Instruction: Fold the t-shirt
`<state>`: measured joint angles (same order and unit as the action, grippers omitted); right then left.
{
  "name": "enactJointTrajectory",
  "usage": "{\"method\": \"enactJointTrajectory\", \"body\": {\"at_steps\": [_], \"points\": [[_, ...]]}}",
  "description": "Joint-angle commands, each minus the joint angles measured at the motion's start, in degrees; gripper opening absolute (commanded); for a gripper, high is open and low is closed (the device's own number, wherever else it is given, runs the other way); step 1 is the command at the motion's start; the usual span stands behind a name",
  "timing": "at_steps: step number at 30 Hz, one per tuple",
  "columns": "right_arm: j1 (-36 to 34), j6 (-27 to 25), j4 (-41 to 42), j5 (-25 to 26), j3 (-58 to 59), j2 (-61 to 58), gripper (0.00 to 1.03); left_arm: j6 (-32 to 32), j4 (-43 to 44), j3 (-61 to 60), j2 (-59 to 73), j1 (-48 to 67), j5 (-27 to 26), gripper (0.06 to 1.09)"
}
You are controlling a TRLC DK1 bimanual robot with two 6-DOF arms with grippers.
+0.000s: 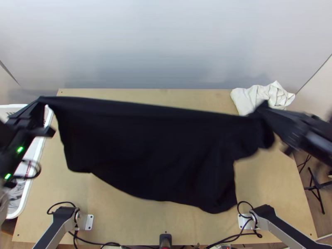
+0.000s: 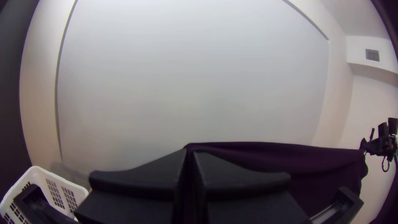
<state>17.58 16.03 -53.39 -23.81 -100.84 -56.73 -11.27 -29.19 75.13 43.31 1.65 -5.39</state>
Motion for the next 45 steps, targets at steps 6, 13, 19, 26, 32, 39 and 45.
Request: {"method": "enactJointTrajectory", "body": {"at_steps": [6, 13, 19, 26, 32, 39, 45], "points": [[-11.26, -9.09, 27.11, 0.35, 21.65, -14.46, 0.03, 6.17, 23.21, -11.24, 15.49, -4.29, 3.54, 0.09], [-10.29, -11.11, 41.78, 1.93, 23.23, -29.14, 0.03, 9.33, 36.05, -15.81, 29.90, -3.32, 3.54, 0.09], [-9.67, -13.22, 52.77, 10.81, 23.23, -42.15, 0.03, 11.97, 46.06, -17.13, 42.38, -3.14, 3.63, 0.09], [-9.67, -13.04, 65.60, 18.72, 20.86, -52.17, 0.03, 12.76, 50.20, -10.01, 58.47, -4.37, 8.29, 0.09], [-9.59, -12.96, 65.78, 23.90, 11.28, -60.60, 0.03, 14.17, 50.72, 0.28, 69.37, -4.29, 10.22, 0.09], [-7.12, -13.13, 64.90, 25.66, 10.92, -60.96, 0.03, 18.12, 49.40, 7.57, 75.87, -2.70, 12.33, 0.09], [-1.94, -17.44, 64.55, 30.84, 20.59, -53.57, 0.03, 22.34, 48.88, 2.74, 74.73, -1.74, 13.56, 0.09]]}}
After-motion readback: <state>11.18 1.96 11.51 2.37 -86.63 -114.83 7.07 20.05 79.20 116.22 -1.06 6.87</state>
